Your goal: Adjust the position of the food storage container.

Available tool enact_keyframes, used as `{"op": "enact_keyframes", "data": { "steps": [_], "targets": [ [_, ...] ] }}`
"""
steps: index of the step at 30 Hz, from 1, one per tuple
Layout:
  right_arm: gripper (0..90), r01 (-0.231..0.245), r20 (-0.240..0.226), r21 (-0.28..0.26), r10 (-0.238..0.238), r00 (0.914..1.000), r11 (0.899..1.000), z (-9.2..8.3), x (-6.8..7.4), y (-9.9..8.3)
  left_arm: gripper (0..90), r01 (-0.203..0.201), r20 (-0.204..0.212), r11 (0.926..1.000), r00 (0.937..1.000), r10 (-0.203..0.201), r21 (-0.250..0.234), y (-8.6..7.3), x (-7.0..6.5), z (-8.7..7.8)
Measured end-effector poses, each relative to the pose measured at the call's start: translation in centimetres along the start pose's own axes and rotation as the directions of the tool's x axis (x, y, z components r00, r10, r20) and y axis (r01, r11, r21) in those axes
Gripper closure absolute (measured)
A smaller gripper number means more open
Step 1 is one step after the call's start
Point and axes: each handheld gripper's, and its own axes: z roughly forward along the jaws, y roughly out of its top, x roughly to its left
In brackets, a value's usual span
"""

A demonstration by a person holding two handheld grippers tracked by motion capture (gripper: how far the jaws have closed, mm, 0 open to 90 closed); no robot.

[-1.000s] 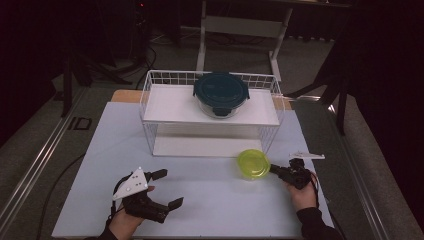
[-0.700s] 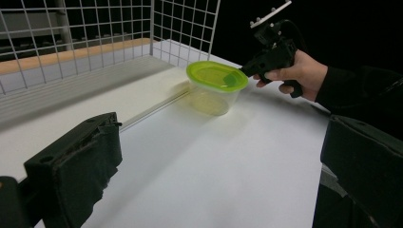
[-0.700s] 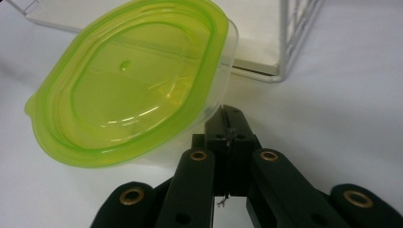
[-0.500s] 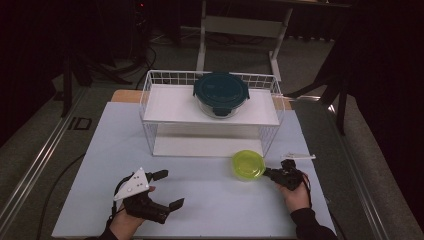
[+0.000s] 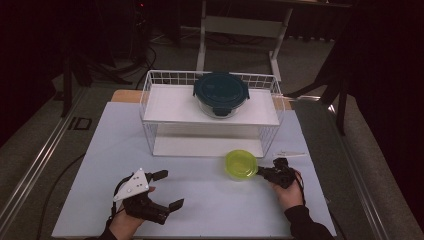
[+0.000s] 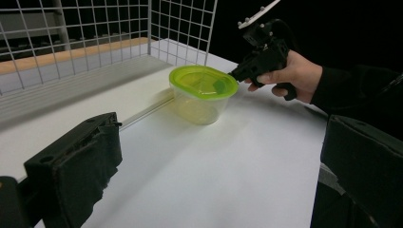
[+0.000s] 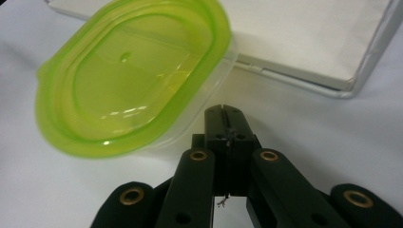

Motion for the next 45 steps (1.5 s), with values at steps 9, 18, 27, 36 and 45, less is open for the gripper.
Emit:
{"op": "enact_keyframes", "data": {
  "steps": [9, 18, 27, 36, 45],
  "targets": [
    [90.0, 0.014, -0.021, -0.001, -0.014, 0.9997, 1.0, 1.0, 0.3, 0.6, 0.0, -0.001, 0.004, 1.0, 1.0, 0.001, 0.008, -0.1, -0.1, 0.1],
    [90.0, 0.027, -0.073, 0.012, -0.026, 0.997, 1.0, 2.3, 1.9, 1.1, 0.0, 0.001, 0.007, 1.0, 1.0, -0.001, 0.005, -0.1, -0.1, 0.1],
    [90.0, 0.056, -0.115, 0.02, -0.053, 0.9919, 0.998, 3.6, 3.6, 1.5, 0.0, -0.003, 0.007, 1.0, 1.0, 0.003, 0.007, -0.1, -0.1, 0.1],
    [90.0, 0.07, -0.14, 0.042, -0.064, 0.9881, 0.997, 4.7, 4.8, 1.8, 0.0, -0.001, 0.007, 1.0, 1.0, 0.001, 0.005, -0.1, -0.1, 0.0],
    [90.0, 0.075, -0.143, 0.048, -0.068, 0.9874, 0.996, 4.7, 5.0, 1.7, 0.0, -0.001, 0.005, 1.0, 1.0, 0.001, 0.005, 0.0, -0.1, 0.0]
  ]
}}
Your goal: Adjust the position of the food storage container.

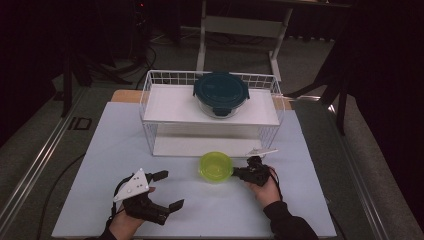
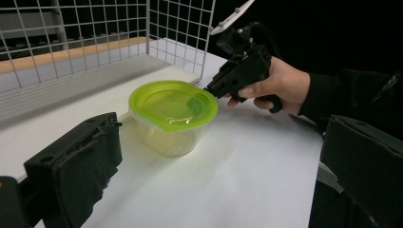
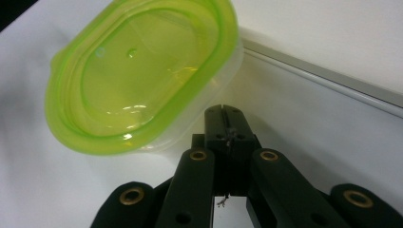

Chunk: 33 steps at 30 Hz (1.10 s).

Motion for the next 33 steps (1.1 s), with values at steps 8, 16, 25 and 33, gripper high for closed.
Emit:
{"op": "enact_keyframes", "data": {
  "steps": [8, 16, 25, 33],
  "targets": [
    [90.0, -0.013, -0.018, -0.003, 0.013, 0.9998, 1.0, -0.4, 0.0, -0.4, 0.0, -0.005, 0.0, 1.0, 1.0, 0.005, 0.002, 0.0, -0.1, 0.1],
    [90.0, 0.003, -0.035, 0.01, -0.003, 0.9994, 1.0, 0.7, 0.9, 0.2, 0.0, -0.003, 0.001, 1.0, 1.0, 0.003, 0.001, 0.0, -0.1, 0.0],
    [90.0, 0.016, -0.058, 0.02, -0.015, 0.9982, 1.0, 2.2, 1.7, 0.8, 0.0, -0.003, 0.003, 1.0, 1.0, 0.003, 0.002, 0.0, -0.1, 0.0],
    [90.0, 0.023, -0.066, 0.024, -0.021, 0.9976, 0.999, 3.1, 2.2, 1.2, 0.0, -0.01, 0.005, 0.9999, 0.9999, 0.01, 0.003, 0.0, -0.1, 0.0]
  ]
}}
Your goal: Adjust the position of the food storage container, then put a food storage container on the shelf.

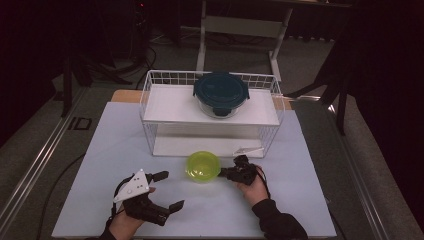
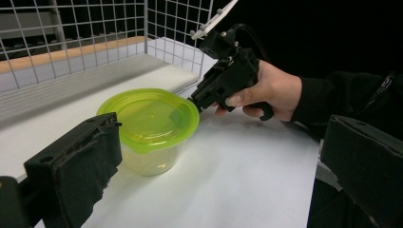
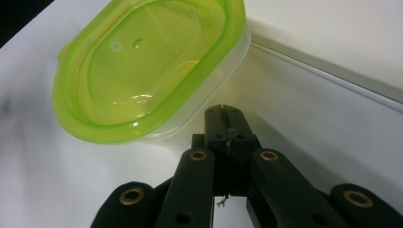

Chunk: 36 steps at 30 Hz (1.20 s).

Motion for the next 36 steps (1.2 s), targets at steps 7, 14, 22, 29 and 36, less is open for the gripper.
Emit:
{"op": "enact_keyframes", "data": {
  "steps": [7, 14, 22, 29, 36],
  "targets": [
    [88.8, 0.005, 0.026, 0.009, -0.005, 0.9996, 1.0, -0.4, -0.1, -0.1, 0.0, 0.002, 0.0, 1.0, 1.0, -0.002, -0.001, 0.0, 0.1, 0.0],
    [73.3, 0.019, 0.073, -0.003, -0.018, 0.9972, 1.0, -2.4, -0.3, -0.6, 0.0, -0.001, 0.01, 1.0, 0.9999, 0.001, -0.006, 0.2, 0.1, -0.1],
    [56.8, 0.064, 0.089, -0.057, -0.059, 0.9943, 0.996, -6.1, 1.0, -1.1, 0.0, -0.027, 0.014, 0.9996, 0.9995, 0.027, -0.002, 1.0, -0.1, -0.1],
    [42.2, 0.098, 0.085, -0.139, -0.086, 0.9926, 0.985, -8.6, 2.9, -0.5, 0.0, -0.014, 0.072, 0.9999, 0.9973, 0.015, -0.007, 2.3, -0.1, -0.2],
    [22.9, 0.129, 0.06, -0.204, -0.119, 0.9911, 0.971, -9.5, 4.5, 0.2, 0.0, -0.004, 0.107, 0.9995, 0.9943, 0.007, -0.032, 4.1, 0.1, 0.2]
  ]
}}
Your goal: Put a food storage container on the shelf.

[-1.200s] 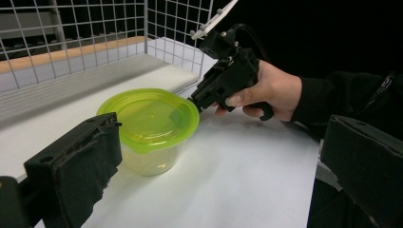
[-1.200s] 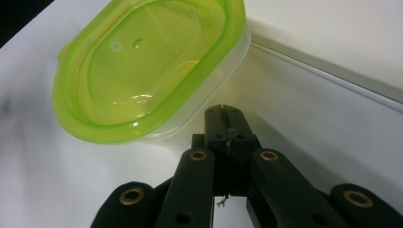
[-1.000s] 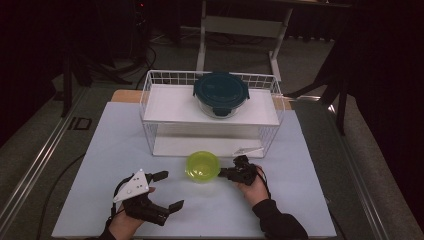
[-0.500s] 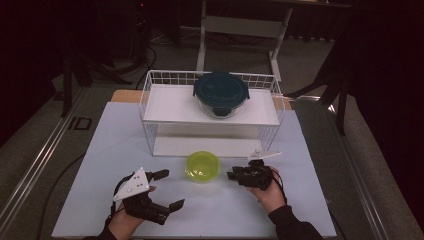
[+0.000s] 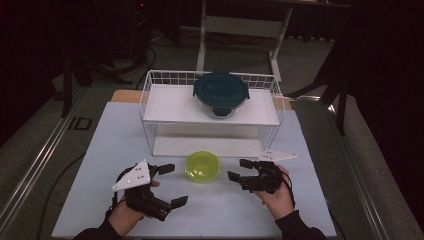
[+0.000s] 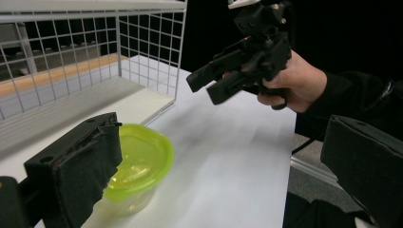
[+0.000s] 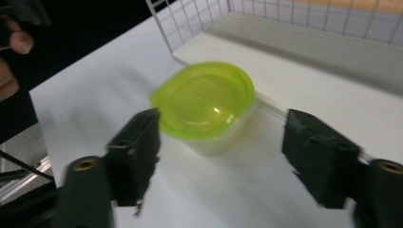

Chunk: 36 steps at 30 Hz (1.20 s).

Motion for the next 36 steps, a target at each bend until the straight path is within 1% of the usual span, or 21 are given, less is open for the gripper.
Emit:
{"op": "enact_keyframes", "data": {
  "steps": [3, 7, 12, 13, 17, 19, 20, 22, 23, 24, 25, 26, 27, 28, 29, 30, 31, 32, 33, 34, 36],
  "targets": [
    [19.9, -0.01, -0.014, -0.016, 0.009, 0.9999, 1.0, 0.0, 0.1, 0.3, 0.0, 0.01, -0.01, 0.9999, 0.9999, -0.01, 0.009, 0.6, 0.3, 0.2],
    [15.4, 0.006, -0.021, -0.015, -0.006, 0.9998, 1.0, 0.1, 0.3, 0.7, 0.0, 0.027, -0.016, 0.9995, 0.9995, -0.026, 0.017, 1.4, 0.6, 0.5],
    [15.8, 0.047, -0.007, -0.024, -0.047, 0.9989, 0.999, 0.3, 0.6, 1.3, 0.0, 0.053, -0.026, 0.9975, 0.9983, -0.052, 0.047, 2.1, 1.5, 1.2],
    [15.9, 0.043, -0.004, -0.024, -0.043, 0.999, 0.999, 0.4, 0.6, 1.4, 0.0, 0.056, -0.028, 0.9971, 0.9981, -0.054, 0.052, 2.1, 1.7, 1.3],
    [17.0, 0.038, 0.005, -0.032, -0.037, 0.9993, 0.999, 0.6, 0.6, 1.6, 0.0, 0.104, -0.059, 0.992, 0.9933, -0.099, 0.072, 2.2, 2.9, 1.9],
    [17.0, 0.034, 0.015, -0.028, -0.034, 0.9993, 0.999, 0.7, 0.6, 1.6, 0.0, 0.124, -0.058, 0.9878, 0.9912, -0.119, 0.093, 2.1, 3.4, 2.3],
    [16.5, 0.033, 0.017, -0.026, -0.032, 0.9993, 0.999, 0.7, 0.6, 1.5, 0.0, 0.127, -0.071, 0.9858, 0.9903, -0.12, 0.11, 2.1, 3.6, 2.6],
    [16.5, 0.033, 0.031, -0.025, -0.032, 0.999, 0.999, 0.8, 0.6, 1.5, 0.0, 0.127, -0.071, 0.9858, 0.9903, -0.12, 0.11, 2.1, 3.6, 2.6],
    [13.9, 0.032, 0.054, -0.037, -0.03, 0.9981, 0.999, 0.8, 0.6, 1.5, 0.0, 0.144, -0.105, 0.9775, 0.9861, -0.129, 0.154, 1.8, 4.2, 3.5],
    [13.9, 0.032, 0.054, -0.037, -0.03, 0.9981, 0.999, 0.8, 0.6, 1.5, 0.0, 0.144, -0.105, 0.9775, 0.9861, -0.129, 0.154, 1.8, 4.2, 3.5],
    [12.8, 0.023, 0.063, -0.045, -0.02, 0.9978, 0.999, 0.8, 0.5, 1.5, 0.0, 0.173, -0.141, 0.9691, 0.9786, -0.149, 0.176, 1.7, 4.6, 4.0],
    [12.8, 0.023, 0.063, -0.045, -0.02, 0.9978, 0.999, 0.8, 0.5, 1.5, 0.0, 0.173, -0.141, 0.9691, 0.9786, -0.149, 0.176, 1.7, 4.6, 4.0],
    [11.8, 0.011, 0.069, -0.047, -0.008, 0.9976, 0.999, 0.8, 0.4, 1.7, 0.0, 0.207, -0.164, 0.958, 0.9707, -0.176, 0.199, 1.4, 5.0, 4.6],
    [10.6, 0.0, 0.077, -0.048, 0.004, 0.997, 0.999, 0.9, 0.3, 1.8, 0.0, 0.207, -0.164, 0.958, 0.9707, -0.176, 0.199, 1.4, 5.0, 4.6],
    [10.4, -0.006, 0.087, -0.046, 0.01, 0.9962, 0.999, 1.1, 0.3, 1.8, 0.0, 0.231, -0.161, 0.948, 0.9668, -0.199, 0.219, 1.1, 5.3, 5.2],
    [10.4, -0.006, 0.087, -0.046, 0.01, 0.9962, 0.999, 1.1, 0.3, 1.8, 0.0, 0.231, -0.161, 0.948, 0.9668, -0.199, 0.219, 1.1, 5.3, 5.2],
    [10.4, -0.036, 0.072, -0.045, 0.039, 0.9967, 0.998, 1.2, 0.2, 1.9, 0.0, 0.265, -0.172, 0.934, 0.9583, -0.228, 0.239, 0.7, 5.9, 5.8],
    [10.4, -0.036, 0.072, -0.045, 0.039, 0.9967, 0.998, 1.2, 0.2, 1.9, 0.0, 0.265, -0.172, 0.934, 0.9583, -0.228, 0.239, 0.7, 5.9, 5.8],
    [10.4, -0.047, 0.074, -0.042, 0.05, 0.996, 0.998, 1.4, 0.1, 1.9, 0.0, 0.312, -0.176, 0.9157, 0.9455, -0.274, 0.253, 0.3, 6.7, 6.3],
    [10.4, -0.047, 0.074, -0.042, 0.05, 0.996, 0.998, 1.4, 0.1, 1.9, 0.0, 0.312, -0.176, 0.9157, 0.9455, -0.274, 0.253, 0.3, 6.7, 6.3],
    [10.4, -0.06, 0.058, -0.036, 0.062, 0.9964, 0.998, 1.6, -0.1, 1.9, 0.0, 0.365, -0.19, 0.8946, 0.927, -0.323, 0.258, -0.2, 7.5, 6.7]
  ]
}}
